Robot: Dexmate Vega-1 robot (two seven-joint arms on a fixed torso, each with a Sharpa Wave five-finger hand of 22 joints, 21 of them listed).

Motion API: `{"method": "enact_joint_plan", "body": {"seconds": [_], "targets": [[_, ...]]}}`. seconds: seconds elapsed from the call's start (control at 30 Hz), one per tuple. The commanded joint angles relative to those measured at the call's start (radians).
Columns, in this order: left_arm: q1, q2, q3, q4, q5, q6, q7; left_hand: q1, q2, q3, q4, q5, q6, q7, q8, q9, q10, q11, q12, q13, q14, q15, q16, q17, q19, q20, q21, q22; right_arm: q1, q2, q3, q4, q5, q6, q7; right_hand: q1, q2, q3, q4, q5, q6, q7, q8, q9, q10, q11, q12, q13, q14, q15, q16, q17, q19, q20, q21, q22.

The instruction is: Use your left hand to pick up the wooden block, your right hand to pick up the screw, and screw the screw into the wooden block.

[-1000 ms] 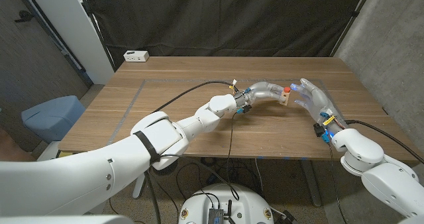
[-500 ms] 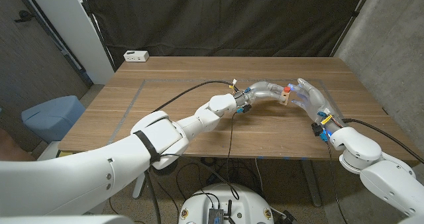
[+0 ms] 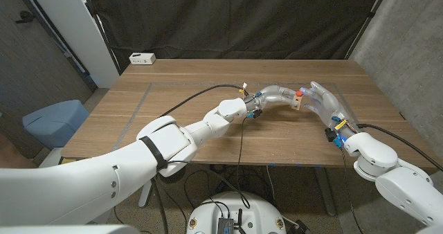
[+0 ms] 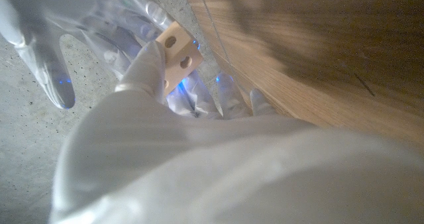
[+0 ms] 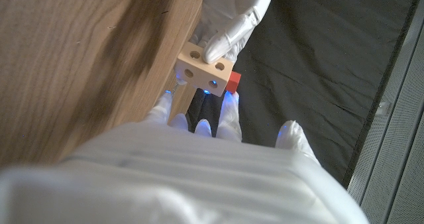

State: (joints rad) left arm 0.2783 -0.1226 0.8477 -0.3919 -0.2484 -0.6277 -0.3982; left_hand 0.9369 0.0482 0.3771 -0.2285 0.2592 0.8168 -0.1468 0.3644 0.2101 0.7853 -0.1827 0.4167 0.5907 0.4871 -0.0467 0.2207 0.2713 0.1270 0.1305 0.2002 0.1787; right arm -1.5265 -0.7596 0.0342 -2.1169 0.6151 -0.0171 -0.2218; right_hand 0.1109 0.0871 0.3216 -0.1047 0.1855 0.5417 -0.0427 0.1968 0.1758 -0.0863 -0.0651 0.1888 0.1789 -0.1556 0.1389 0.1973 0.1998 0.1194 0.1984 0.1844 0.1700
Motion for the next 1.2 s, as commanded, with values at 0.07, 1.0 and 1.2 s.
{"method": "enact_joint_plan", "body": {"seconds": [0.07,1.0,1.2], "targets": [[-0.004,-0.002,-0.002,0.004,-0.003,0.01,0.001,-0.076,0.09,0.074,0.075,0.007,0.079,0.031,0.009,0.007,0.01,-0.004,0.037,0.004,0.012,-0.057,0.005,0.003,0.007,0.001,0.006,0.004,0.0,-0.002,-0.005,-0.001,0.003,0.002,-0.014,-0.001,0.008,0.002,-0.004,0.005,0.026,0.003,0.009,0.004,0.014,-0.003,0.009,0.002,0.004,-0.002,0.007,0.002,0.002,0.001,0.005,0.001],[0.002,0.001,-0.002,-0.001,-0.005,-0.004,-0.005,-0.076,0.091,0.076,0.075,0.007,0.076,0.03,0.008,0.007,0.01,-0.002,0.037,0.004,0.012,-0.056,0.004,0.002,0.007,0.001,0.006,0.004,-0.034,-0.001,0.009,-0.02,0.0,0.004,-0.031,0.006,0.013,0.006,-0.007,0.005,0.093,0.023,0.018,0.005,0.074,0.004,0.022,0.002,0.035,-0.005,0.017,-0.001,0.021,-0.005,0.011,0.001],[0.004,0.002,-0.002,-0.004,-0.004,-0.007,-0.008,-0.077,0.092,0.077,0.076,0.007,0.077,0.029,0.008,0.007,0.01,-0.002,0.038,0.005,0.012,-0.056,0.004,0.002,0.007,0.001,0.006,0.004,-0.045,0.002,0.016,-0.026,-0.001,0.008,-0.029,0.007,0.014,0.008,-0.007,0.005,0.11,0.027,0.019,0.005,0.087,0.006,0.024,0.002,0.045,-0.007,0.02,-0.002,0.029,-0.006,0.013,0.001]]}}
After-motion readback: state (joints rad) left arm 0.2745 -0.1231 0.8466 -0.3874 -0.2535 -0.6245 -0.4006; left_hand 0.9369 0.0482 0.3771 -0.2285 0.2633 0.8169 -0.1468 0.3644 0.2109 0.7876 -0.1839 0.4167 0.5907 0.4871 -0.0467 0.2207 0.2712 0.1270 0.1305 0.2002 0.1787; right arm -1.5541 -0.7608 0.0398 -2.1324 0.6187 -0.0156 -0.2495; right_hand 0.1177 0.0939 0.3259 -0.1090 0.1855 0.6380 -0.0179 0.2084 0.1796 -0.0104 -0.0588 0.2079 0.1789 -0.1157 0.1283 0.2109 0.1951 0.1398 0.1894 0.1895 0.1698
